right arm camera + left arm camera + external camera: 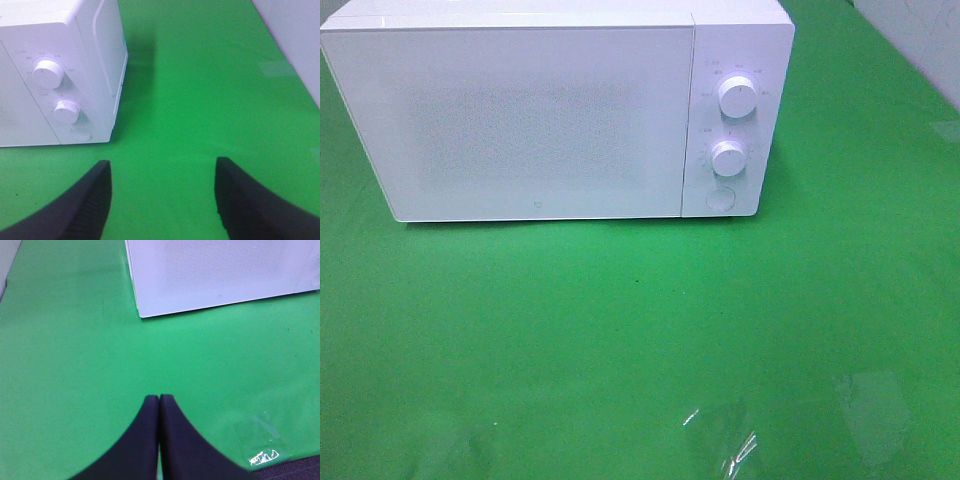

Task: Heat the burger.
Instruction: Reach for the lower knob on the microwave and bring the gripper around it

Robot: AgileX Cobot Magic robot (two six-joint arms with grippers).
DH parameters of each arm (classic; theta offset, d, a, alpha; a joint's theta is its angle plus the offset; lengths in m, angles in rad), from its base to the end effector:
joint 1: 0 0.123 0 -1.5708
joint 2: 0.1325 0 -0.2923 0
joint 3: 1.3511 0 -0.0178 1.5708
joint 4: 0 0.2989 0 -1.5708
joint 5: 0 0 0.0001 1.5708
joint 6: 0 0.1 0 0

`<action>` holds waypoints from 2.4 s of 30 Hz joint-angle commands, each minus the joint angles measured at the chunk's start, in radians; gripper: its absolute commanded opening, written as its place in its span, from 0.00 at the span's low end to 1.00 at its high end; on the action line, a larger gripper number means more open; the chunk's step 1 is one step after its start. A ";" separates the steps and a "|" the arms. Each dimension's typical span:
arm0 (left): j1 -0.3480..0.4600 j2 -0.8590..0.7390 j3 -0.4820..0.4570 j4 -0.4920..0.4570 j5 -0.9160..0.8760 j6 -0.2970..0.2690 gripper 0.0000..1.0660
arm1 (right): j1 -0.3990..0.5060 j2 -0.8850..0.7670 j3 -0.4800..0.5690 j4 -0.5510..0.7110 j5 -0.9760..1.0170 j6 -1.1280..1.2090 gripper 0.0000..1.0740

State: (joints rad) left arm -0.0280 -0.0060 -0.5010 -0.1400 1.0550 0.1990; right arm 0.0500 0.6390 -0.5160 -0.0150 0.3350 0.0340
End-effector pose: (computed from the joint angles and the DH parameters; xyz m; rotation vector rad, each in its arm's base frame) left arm 0.0364 -0.0132 0.2981 0.2358 2.0105 -0.0591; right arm 0.1828 0.0087 0.2976 -0.0260 1.9416 0.0416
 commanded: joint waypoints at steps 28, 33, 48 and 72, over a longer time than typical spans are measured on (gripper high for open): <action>0.004 -0.010 0.003 -0.005 -0.014 -0.001 0.00 | 0.041 0.848 -0.012 -0.036 -1.001 0.052 0.56; 0.004 -0.010 0.003 -0.005 -0.014 -0.001 0.00 | 0.157 0.899 -0.025 -0.025 -1.025 0.037 0.56; 0.004 -0.010 0.003 -0.005 -0.014 -0.001 0.00 | 0.483 1.066 -0.026 0.318 -1.179 -0.177 0.56; 0.004 -0.010 0.003 -0.005 -0.014 -0.001 0.00 | 0.523 1.285 -0.202 0.463 -1.270 -0.316 0.56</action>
State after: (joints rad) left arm -0.0280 -0.0060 -0.5010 -0.1400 1.0550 0.1990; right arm 0.5720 1.9240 -0.6950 0.4390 -0.9210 -0.2460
